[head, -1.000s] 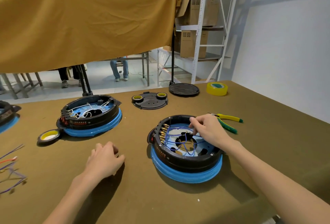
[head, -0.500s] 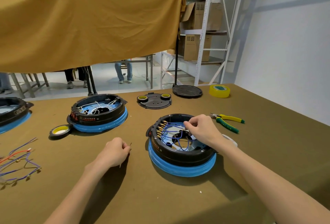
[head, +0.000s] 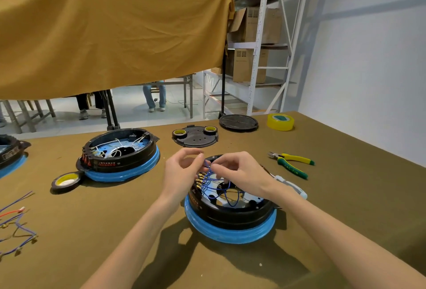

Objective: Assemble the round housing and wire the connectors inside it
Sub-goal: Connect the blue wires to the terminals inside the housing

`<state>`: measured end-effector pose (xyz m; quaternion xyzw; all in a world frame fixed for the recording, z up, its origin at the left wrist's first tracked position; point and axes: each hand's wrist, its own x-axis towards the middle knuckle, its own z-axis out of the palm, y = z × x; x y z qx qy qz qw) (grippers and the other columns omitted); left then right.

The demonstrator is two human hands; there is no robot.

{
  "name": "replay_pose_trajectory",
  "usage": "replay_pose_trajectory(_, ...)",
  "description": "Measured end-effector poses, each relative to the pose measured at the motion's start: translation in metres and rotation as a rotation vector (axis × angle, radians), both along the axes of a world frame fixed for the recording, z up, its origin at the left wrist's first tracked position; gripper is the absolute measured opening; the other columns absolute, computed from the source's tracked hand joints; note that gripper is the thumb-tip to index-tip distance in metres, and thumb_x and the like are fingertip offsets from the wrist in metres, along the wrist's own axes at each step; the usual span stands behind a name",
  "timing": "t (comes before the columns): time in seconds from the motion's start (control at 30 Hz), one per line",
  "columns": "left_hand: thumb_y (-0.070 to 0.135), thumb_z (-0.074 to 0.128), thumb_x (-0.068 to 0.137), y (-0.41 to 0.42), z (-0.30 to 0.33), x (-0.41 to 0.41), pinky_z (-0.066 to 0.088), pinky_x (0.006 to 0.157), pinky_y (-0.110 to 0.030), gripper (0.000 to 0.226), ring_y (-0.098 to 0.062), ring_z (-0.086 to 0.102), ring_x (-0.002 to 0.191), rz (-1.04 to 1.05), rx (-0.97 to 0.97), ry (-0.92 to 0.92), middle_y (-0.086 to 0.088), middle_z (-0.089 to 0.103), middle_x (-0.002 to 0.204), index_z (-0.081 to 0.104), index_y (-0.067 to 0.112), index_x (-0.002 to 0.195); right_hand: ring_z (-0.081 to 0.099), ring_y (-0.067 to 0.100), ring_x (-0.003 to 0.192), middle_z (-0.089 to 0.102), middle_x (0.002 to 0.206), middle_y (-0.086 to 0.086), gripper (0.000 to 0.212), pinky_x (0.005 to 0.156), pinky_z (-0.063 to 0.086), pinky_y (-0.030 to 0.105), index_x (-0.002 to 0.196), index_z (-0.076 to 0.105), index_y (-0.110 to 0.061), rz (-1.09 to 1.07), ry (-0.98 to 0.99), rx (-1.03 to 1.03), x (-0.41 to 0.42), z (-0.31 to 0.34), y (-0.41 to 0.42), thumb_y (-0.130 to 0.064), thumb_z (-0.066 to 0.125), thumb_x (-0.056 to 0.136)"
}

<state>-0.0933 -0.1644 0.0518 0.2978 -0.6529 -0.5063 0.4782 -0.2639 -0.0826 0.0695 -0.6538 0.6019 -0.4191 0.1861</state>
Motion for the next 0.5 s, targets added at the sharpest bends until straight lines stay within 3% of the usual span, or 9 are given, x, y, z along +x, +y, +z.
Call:
replay_pose_trajectory(0.13, 0.020, 0.075, 0.093, 0.000, 0.002, -0.018, 0.054, 0.067, -0.013, 0.008, -0.007, 0.074, 0.081, -0.010, -0.048, -0.013, 0.007, 0.079, 0.088, 0.077, 0.021, 0.101, 0.071, 0.011, 0.068, 0.078, 0.080, 0.004, 0.014, 0.067, 0.059, 0.026, 0.106, 0.079, -0.009, 0.009, -0.074, 0.011, -0.011, 0.004, 0.005, -0.016, 0.070, 0.097)
replay_pose_trajectory(0.23, 0.022, 0.078, 0.090, -0.001, 0.001, -0.024, 0.055, 0.075, -0.014, 0.011, -0.005, 0.074, 0.088, -0.081, -0.038, -0.029, 0.010, 0.079, 0.093, 0.080, 0.023, 0.101, 0.068, 0.018, 0.069, 0.076, 0.082, 0.011, 0.012, 0.070, 0.060, 0.034, 0.104, 0.076, -0.005, -0.022, -0.104, 0.047, -0.024, 0.004, 0.012, -0.011, 0.067, 0.098)
replay_pose_trajectory(0.3, 0.021, 0.077, 0.090, -0.002, 0.001, -0.026, 0.058, 0.078, -0.019, 0.012, -0.009, 0.075, 0.091, -0.160, -0.037, -0.037, 0.008, 0.080, 0.094, 0.080, 0.022, 0.102, 0.062, 0.020, 0.064, 0.071, 0.077, 0.011, 0.011, 0.064, 0.056, 0.032, 0.102, 0.072, -0.002, -0.037, -0.162, 0.066, -0.032, 0.002, 0.016, -0.008, 0.064, 0.099)
replay_pose_trajectory(0.4, 0.019, 0.076, 0.091, -0.003, 0.002, -0.029, 0.058, 0.077, -0.020, 0.013, -0.012, 0.075, 0.090, -0.228, -0.042, -0.047, 0.004, 0.080, 0.095, 0.081, 0.022, 0.103, 0.055, 0.012, 0.055, 0.069, 0.073, 0.007, 0.009, 0.054, 0.048, 0.023, 0.100, 0.070, -0.002, -0.049, -0.190, 0.083, -0.039, -0.001, 0.020, -0.008, 0.064, 0.099)
replay_pose_trajectory(0.5, 0.019, 0.074, 0.092, -0.004, 0.003, -0.031, 0.057, 0.073, -0.020, 0.016, -0.013, 0.075, 0.085, -0.252, -0.013, -0.019, 0.002, 0.080, 0.096, 0.080, 0.023, 0.106, 0.059, 0.008, 0.057, 0.072, 0.074, 0.007, 0.008, 0.054, 0.049, 0.020, 0.101, 0.071, -0.004, -0.040, -0.226, 0.073, -0.039, -0.004, 0.020, -0.010, 0.067, 0.098)
